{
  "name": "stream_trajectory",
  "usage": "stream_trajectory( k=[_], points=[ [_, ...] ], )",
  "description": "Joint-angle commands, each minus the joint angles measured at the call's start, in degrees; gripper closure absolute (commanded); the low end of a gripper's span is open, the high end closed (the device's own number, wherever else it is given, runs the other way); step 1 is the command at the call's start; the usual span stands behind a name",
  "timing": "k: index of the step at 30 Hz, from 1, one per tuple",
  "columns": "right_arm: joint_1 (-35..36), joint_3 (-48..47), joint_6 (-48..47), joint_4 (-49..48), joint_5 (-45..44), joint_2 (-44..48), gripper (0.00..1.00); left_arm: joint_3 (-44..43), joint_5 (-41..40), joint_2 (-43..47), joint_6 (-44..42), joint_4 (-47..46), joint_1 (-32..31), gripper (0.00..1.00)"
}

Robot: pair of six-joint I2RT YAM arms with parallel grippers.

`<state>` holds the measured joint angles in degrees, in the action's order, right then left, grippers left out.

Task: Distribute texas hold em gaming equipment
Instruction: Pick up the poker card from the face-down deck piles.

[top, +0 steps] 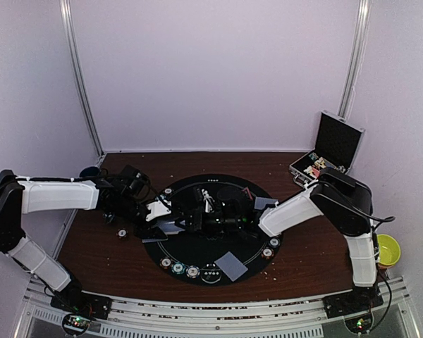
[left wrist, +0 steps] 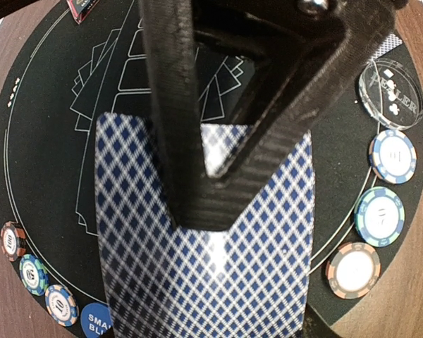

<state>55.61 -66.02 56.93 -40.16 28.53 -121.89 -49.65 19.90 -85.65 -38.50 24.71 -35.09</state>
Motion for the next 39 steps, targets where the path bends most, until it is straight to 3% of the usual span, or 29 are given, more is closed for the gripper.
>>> stream_trajectory(
  k=[1,7,12,31,39],
  points=[
    [-0.9,1.6,-1.1,2.9,-0.9,3.4,0.8,-0.9,0.8,-0.2,-0.2,-0.9,0.3,0.46],
    [-0.9,2.7,-1.6,3.3,-1.0,5.2,0.85,-0.9,0.6,-0.5,-0.2,-1.1,0.3,0.46],
    [-0.9,3.0,-1.4,2.4,-0.2,5.5,1.0,-0.9,0.3,-0.7,-0.2,-1.2,0.2,0.46],
    [-3.8,9.2,1.4,-2.9,0.2,11.3,1.0,0.3,-0.7,0.6,-0.7,-0.2,3.6,0.46],
    [-5.5,8.3,1.4,-1.7,-1.3,10.5,1.0,2.0,-0.9,4.8,-1.7,1.4,7.9,0.47]
  ],
)
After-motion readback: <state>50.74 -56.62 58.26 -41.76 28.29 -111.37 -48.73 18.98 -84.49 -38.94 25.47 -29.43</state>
